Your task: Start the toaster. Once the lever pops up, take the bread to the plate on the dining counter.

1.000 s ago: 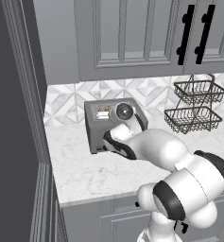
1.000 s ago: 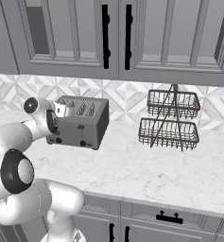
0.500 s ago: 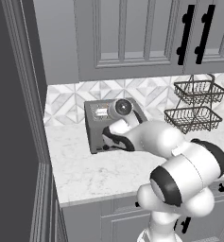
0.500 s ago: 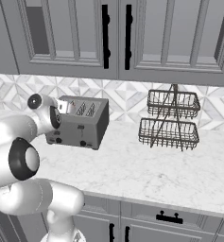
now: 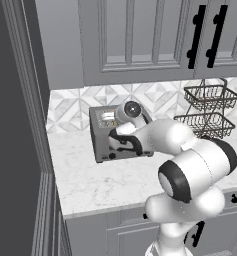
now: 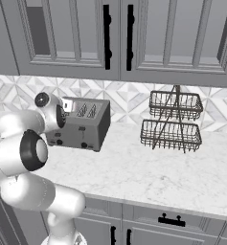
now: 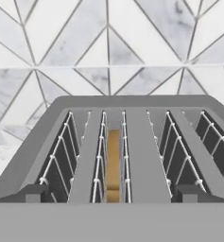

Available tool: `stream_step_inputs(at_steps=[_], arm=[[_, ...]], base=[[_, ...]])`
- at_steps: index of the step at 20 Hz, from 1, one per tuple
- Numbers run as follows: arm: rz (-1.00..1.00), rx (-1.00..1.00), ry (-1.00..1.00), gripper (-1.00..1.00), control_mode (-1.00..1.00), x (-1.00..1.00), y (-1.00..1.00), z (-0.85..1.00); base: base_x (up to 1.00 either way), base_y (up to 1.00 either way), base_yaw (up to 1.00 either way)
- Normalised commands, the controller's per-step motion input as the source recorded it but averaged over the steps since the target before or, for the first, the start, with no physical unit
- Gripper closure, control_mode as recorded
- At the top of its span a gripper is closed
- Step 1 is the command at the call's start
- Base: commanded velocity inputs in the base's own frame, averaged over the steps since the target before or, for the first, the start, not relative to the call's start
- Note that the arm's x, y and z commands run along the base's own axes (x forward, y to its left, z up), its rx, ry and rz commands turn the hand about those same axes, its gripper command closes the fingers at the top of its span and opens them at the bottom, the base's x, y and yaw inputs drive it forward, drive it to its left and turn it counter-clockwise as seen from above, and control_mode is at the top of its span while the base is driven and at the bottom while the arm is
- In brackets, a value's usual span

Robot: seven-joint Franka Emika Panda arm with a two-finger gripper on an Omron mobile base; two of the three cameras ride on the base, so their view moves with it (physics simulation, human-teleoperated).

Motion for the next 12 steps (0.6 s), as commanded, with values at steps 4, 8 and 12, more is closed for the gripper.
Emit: stream_step_inputs(at_steps=[4,8,12], arm=[[0.0,0.0,0.04,-1.0,-1.0,0.19,0.0,0.0],[0.0,0.0,0.03,-1.0,-1.0,0.15,0.0,0.0],[0.0,0.0,0.01,-1.0,-1.0,0.08,0.0,-0.03]], base=[[0.0,0.0,0.0],[0.0,0.0,0.0],[0.0,0.0,0.0]])
